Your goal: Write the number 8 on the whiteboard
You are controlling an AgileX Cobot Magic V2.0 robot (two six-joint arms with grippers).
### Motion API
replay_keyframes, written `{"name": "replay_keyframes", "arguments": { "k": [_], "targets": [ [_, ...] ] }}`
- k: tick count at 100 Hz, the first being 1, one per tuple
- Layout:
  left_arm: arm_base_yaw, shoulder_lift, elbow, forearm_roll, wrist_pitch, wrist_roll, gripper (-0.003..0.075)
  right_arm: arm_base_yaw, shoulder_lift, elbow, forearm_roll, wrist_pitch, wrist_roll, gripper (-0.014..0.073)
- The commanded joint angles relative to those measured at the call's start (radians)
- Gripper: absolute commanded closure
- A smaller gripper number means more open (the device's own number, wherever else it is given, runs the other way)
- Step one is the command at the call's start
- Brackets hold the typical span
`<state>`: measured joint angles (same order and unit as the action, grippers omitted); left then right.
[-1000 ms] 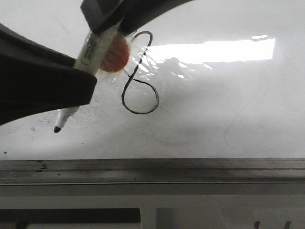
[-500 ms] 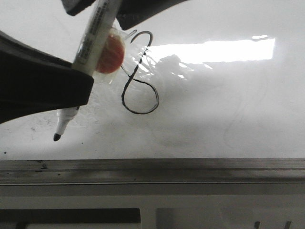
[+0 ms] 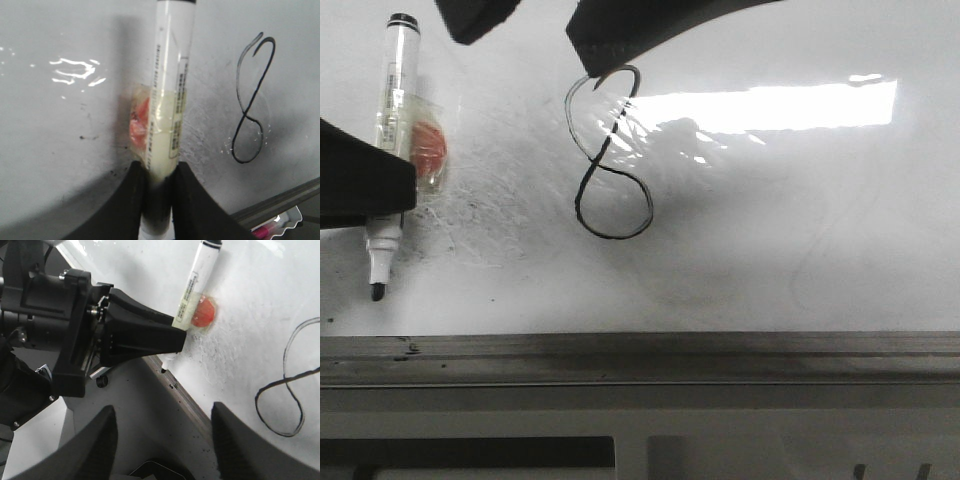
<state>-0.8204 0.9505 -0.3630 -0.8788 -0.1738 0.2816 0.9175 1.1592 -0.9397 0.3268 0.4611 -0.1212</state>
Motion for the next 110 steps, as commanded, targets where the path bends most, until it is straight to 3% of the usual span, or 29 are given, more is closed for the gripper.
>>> {"name": "replay_keyframes", "arguments": {
  "k": [1, 49, 57, 72, 83, 100, 110],
  "targets": [
    [0.007, 0.001, -0.032, -0.002, -0.039, -0.009, 0.0741, -0.006, -0.018, -0.030, 0.010, -0.053, -0.001, 0.0232],
    [0.007, 0.009, -0.032, -0.041, -0.017, -0.012, 0.0729, -0.006, -0.018, -0.030, 0.027, -0.051, -0.001, 0.0232],
    [0.007, 0.009, -0.032, -0.041, -0.017, -0.012, 0.0661, -0.006, -0.018, -0.030, 0.027, -0.051, -0.001, 0.0232],
    [0.007, 0.009, -0.032, -0.057, -0.008, -0.012, 0.0456, -0.006, -0.018, -0.030, 0.027, -0.051, -0.001, 0.0232],
    [0.007, 0.009, -0.032, -0.066, 0.005, -0.012, 0.0423, -0.006, -0.018, -0.030, 0.027, -0.051, -0.001, 0.0235],
    [0.007, 0.001, -0.032, -0.064, 0.005, -0.012, 0.0423, -0.006, -0.029, -0.030, 0.025, -0.051, -0.001, 0.0341],
    [0.007, -0.038, -0.032, -0.061, 0.005, -0.009, 0.0423, -0.006, -0.061, -0.026, 0.000, -0.051, -0.001, 0.0501]
  ]
}}
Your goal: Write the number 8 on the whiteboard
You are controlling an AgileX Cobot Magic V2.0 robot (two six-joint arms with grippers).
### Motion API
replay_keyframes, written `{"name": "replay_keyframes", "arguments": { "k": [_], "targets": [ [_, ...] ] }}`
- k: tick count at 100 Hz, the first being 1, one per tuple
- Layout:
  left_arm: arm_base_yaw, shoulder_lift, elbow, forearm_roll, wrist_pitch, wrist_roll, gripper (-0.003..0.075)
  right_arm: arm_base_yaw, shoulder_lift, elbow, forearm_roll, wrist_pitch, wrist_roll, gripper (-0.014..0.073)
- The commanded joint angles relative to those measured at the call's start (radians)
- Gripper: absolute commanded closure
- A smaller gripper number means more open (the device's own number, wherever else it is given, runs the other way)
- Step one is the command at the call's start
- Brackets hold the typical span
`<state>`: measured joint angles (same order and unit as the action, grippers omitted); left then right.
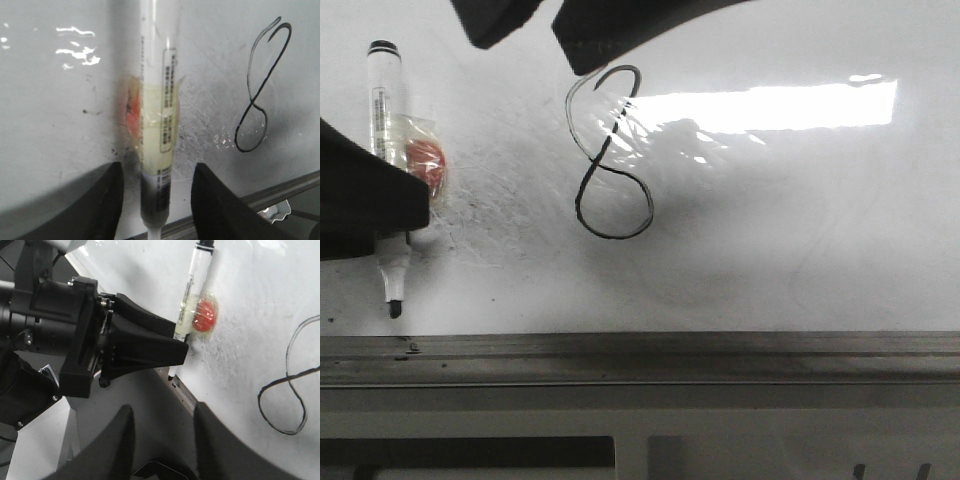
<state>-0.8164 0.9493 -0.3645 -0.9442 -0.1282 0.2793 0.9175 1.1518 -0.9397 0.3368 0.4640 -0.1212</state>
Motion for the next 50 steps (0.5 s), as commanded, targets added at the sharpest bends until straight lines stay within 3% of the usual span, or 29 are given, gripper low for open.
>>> {"name": "replay_keyframes", "arguments": {
  "k": [1, 8, 15, 29, 50],
  "targets": [
    [0.003, -0.041, -0.030, 0.007, -0.040, -0.003, 0.0423, -0.006, -0.057, -0.024, -0.012, -0.057, -0.001, 0.0514],
    [0.003, -0.081, -0.030, 0.036, -0.039, 0.002, 0.0429, -0.006, -0.101, -0.013, -0.042, -0.074, -0.001, 0.0655],
    [0.003, -0.136, -0.029, 0.061, -0.029, 0.002, 0.0472, -0.006, -0.158, 0.014, -0.072, -0.114, -0.001, 0.0654],
    [0.003, -0.278, -0.027, 0.128, -0.011, 0.028, 0.0745, -0.006, -0.291, 0.102, -0.173, -0.227, -0.001, 0.0655],
    [0.003, -0.477, 0.017, 0.323, 0.026, 0.055, 0.0741, -0.006, -0.532, 0.316, -0.306, -0.464, -0.001, 0.0655]
  ]
}}
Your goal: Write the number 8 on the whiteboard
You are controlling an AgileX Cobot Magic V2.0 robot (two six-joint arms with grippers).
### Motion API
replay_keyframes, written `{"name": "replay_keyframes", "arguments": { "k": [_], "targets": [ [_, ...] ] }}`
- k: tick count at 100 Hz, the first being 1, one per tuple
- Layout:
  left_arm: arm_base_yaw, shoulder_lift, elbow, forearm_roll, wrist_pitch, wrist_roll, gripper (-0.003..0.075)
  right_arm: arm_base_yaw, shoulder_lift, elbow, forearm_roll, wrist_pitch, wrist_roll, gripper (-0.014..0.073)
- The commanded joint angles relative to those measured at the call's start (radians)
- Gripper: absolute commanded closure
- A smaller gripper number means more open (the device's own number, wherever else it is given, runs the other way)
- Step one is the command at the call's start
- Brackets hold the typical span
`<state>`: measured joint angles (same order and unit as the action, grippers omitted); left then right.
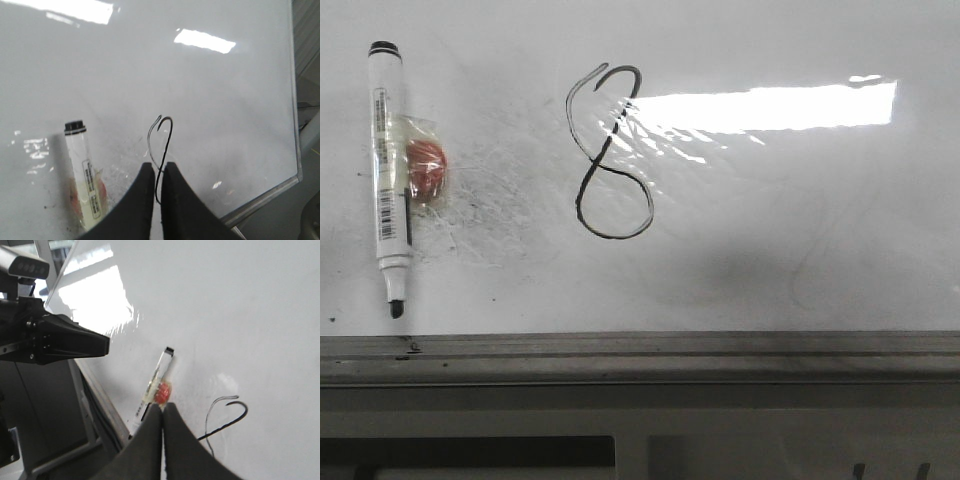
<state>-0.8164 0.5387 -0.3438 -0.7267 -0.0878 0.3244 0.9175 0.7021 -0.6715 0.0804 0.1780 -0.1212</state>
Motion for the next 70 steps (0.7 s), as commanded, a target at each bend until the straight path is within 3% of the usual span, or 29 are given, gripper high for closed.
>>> {"name": "replay_keyframes", "arguments": {
  "k": [1, 21, 43, 70],
  "targets": [
    [0.003, -0.072, -0.001, 0.116, -0.006, 0.010, 0.0741, -0.006, -0.098, 0.064, -0.057, -0.196, -0.001, 0.0655],
    [0.003, -0.236, 0.102, 0.271, 0.088, 0.010, 0.0741, -0.006, -0.298, 0.277, -0.094, -0.277, -0.001, 0.0655],
    [0.003, -0.319, 0.178, 0.204, 0.104, 0.010, 0.0741, -0.006, -0.447, 0.410, -0.094, -0.277, -0.001, 0.0657],
    [0.003, -0.319, 0.199, 0.195, 0.104, 0.010, 0.0741, -0.006, -0.458, 0.450, -0.094, -0.263, -0.001, 0.0657]
  ]
}}
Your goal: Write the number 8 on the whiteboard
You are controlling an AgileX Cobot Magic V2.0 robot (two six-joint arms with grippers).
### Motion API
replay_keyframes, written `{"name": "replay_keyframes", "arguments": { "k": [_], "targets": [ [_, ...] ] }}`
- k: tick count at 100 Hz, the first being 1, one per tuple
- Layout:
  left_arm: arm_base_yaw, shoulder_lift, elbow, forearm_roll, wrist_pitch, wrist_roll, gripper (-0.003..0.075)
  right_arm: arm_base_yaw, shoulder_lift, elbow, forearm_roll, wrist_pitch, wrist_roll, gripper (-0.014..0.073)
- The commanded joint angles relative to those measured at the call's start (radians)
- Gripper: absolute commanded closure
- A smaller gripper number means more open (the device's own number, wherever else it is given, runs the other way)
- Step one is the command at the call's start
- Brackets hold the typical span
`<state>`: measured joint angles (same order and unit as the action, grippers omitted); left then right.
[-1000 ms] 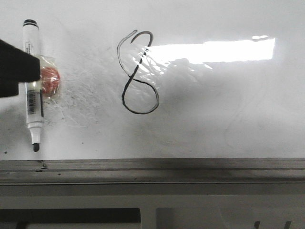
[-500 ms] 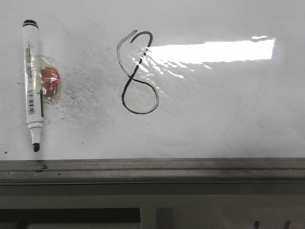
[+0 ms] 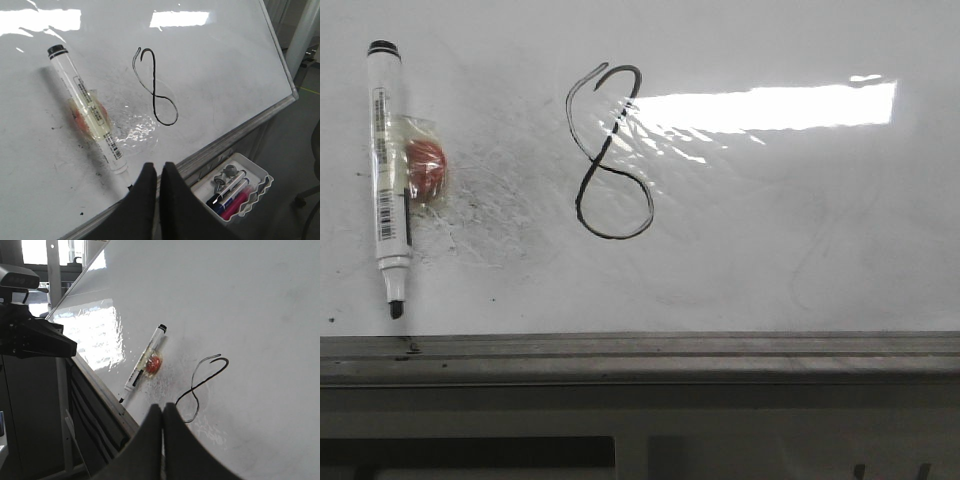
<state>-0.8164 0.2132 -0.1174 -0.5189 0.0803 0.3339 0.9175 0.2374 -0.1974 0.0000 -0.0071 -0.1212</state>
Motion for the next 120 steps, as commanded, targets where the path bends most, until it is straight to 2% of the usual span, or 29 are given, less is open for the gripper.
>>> {"name": "replay_keyframes", "arguments": {
  "k": [1, 45, 57, 63, 74, 96, 111, 120],
  "targets": [
    [0.003, 0.006, -0.028, -0.013, -0.064, 0.001, 0.0741, -0.006, 0.007, -0.024, -0.013, -0.078, -0.001, 0.0657],
    [0.003, 0.006, -0.026, -0.011, -0.064, 0.001, 0.0741, -0.006, 0.007, -0.024, -0.013, -0.078, -0.001, 0.0657],
    [0.033, 0.006, 0.014, -0.011, -0.136, -0.024, 0.0741, -0.006, 0.007, -0.024, -0.013, -0.078, -0.001, 0.0657],
    [0.079, 0.006, 0.036, 0.015, -0.185, -0.084, 0.0741, -0.006, 0.007, -0.024, -0.013, -0.078, -0.001, 0.0657],
    [0.213, 0.006, 0.056, 0.170, -0.228, -0.193, 0.0741, -0.006, 0.007, -0.024, -0.013, -0.078, -0.001, 0.0657],
    [0.494, -0.099, 0.094, 0.343, -0.194, -0.267, 0.0741, -0.006, 0.007, -0.024, -0.013, -0.078, -0.001, 0.0657],
    [0.649, -0.173, 0.119, 0.543, -0.183, -0.477, 0.0741, -0.006, 0.007, -0.024, -0.013, -0.078, -0.001, 0.0657],
    [0.732, -0.211, 0.131, 0.578, -0.160, -0.490, 0.0741, -0.006, 0.007, -0.024, -0.013, -0.078, -0.001, 0.0657]
  ]
}}
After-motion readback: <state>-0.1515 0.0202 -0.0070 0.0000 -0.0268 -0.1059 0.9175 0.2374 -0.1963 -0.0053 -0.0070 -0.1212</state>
